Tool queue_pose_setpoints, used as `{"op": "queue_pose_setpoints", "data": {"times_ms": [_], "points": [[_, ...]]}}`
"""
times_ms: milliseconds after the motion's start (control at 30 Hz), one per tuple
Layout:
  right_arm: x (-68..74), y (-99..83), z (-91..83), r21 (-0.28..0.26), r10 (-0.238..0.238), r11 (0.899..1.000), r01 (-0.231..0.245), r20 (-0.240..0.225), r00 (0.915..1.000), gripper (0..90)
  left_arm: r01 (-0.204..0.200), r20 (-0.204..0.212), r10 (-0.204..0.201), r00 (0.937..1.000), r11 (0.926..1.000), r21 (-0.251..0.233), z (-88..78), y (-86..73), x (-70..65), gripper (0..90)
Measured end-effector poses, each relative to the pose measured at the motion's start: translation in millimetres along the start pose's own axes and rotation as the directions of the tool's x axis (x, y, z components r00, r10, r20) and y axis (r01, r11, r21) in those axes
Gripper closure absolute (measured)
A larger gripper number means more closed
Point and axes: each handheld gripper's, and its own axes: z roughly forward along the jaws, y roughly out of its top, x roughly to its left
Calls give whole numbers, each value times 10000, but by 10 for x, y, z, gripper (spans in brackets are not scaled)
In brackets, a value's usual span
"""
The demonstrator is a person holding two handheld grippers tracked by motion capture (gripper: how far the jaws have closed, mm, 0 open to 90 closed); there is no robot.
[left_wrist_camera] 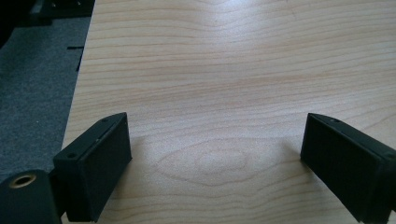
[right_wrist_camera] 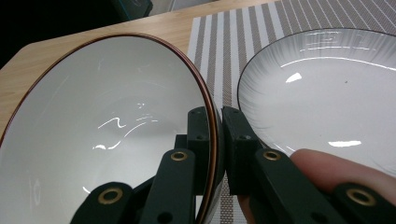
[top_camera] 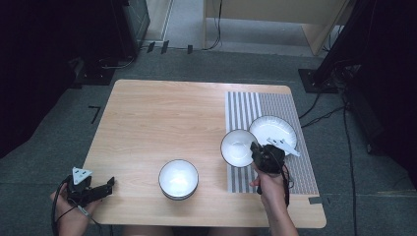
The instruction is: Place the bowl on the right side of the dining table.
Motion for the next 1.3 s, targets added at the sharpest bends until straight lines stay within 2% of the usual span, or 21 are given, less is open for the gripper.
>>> {"op": "queue_pose_setpoints", "data": {"times_ms": [833, 1300], "points": [[-284, 71, 111, -92, 457, 9989, -453, 452, 9979, 834, -3, 1, 3, 10000, 10000, 1, 0, 0, 0, 81], [-484, 152, 150, -235, 814, 9965, -797, 825, 9933, 834, -2, 1, 2, 10000, 10000, 1, 0, 0, 0, 81]]}}
